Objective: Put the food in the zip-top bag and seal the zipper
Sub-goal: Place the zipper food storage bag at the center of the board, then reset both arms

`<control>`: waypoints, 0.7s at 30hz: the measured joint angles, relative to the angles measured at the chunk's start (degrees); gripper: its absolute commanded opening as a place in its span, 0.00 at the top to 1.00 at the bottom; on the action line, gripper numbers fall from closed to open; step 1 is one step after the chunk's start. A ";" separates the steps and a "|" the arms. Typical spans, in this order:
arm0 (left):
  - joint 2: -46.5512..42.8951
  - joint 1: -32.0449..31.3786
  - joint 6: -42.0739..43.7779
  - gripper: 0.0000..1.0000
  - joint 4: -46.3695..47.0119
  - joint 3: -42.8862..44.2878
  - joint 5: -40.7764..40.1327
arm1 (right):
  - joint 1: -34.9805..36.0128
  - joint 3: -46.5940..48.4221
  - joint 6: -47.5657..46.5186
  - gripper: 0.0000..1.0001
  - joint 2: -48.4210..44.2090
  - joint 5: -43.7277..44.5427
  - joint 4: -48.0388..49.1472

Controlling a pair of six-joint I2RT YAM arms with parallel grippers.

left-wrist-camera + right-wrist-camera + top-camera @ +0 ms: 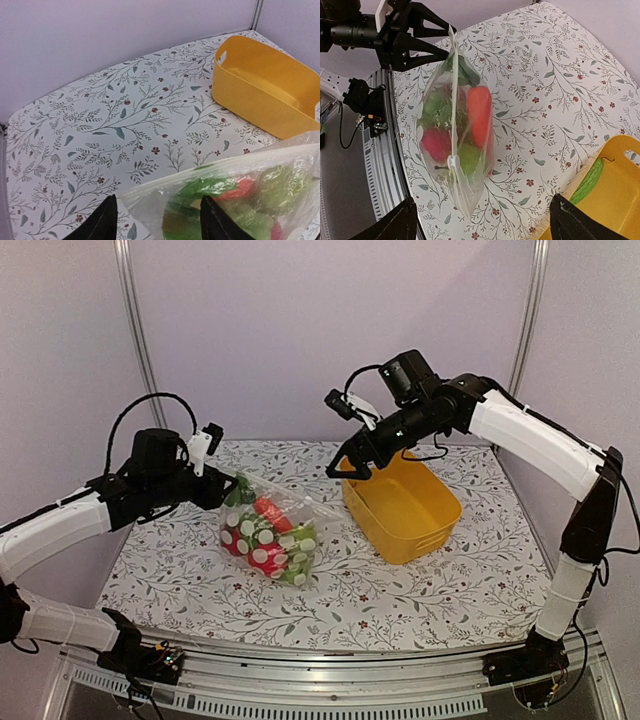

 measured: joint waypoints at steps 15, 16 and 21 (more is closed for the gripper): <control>1.11 0.22 -3.82 0.00 -0.02 14.64 -21.42 | -12.00 -11.17 15.30 0.01 -12.57 25.73 13.33; 0.96 0.26 -3.98 0.00 -0.22 14.97 -22.05 | -11.91 -12.02 16.06 0.01 -14.23 28.26 14.86; 0.13 0.48 -4.79 0.00 -1.40 16.98 -23.37 | -11.61 -12.68 19.54 0.01 -19.65 38.16 22.21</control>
